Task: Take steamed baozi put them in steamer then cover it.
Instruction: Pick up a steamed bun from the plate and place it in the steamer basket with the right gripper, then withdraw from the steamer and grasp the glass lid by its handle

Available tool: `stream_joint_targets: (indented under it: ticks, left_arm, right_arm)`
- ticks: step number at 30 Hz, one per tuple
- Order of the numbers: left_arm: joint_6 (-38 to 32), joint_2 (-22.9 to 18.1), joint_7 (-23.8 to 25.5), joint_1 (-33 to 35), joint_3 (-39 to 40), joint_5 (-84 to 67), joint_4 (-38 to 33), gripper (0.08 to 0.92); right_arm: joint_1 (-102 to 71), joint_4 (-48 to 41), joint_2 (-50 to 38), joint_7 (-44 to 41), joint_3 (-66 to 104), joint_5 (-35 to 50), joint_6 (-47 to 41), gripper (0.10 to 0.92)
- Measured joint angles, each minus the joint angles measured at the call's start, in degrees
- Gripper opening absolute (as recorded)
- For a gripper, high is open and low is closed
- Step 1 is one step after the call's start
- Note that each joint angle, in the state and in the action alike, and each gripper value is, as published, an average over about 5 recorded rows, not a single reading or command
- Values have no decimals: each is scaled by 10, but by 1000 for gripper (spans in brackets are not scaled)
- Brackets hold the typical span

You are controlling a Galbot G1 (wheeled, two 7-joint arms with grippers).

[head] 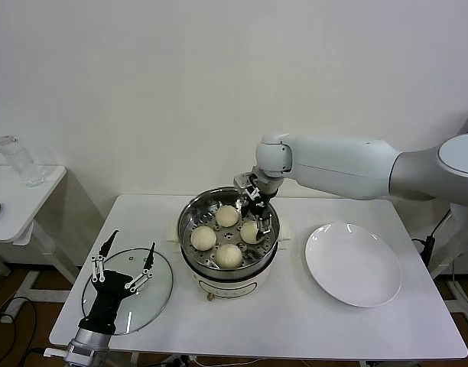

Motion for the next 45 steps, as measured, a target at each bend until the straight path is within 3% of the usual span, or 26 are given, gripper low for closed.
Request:
stream_joint_targets:
  ticks: [8, 18, 26, 34, 45]
  left_arm:
    - [0, 4, -9, -4, -1, 25, -6, 823]
    - [-1, 8, -20, -5, -5, 76, -10, 823]
    - [10, 4, -48, -19, 3, 135, -1, 823]
    - [42, 12, -95, -34, 3, 228, 15, 823]
    - [60, 27, -121, -28, -23, 366, 60, 823]
  right_arm:
    - [-3, 61, -73, 84, 51, 24, 40, 823]
    - [-90, 156, -191, 376, 169, 55, 120, 823]
    - [-285, 203, -254, 583, 372, 19, 190, 823]
    - [-574, 215, -233, 678, 662, -48, 259, 823]
    - [-896, 204, -120, 716, 980, -108, 346, 823]
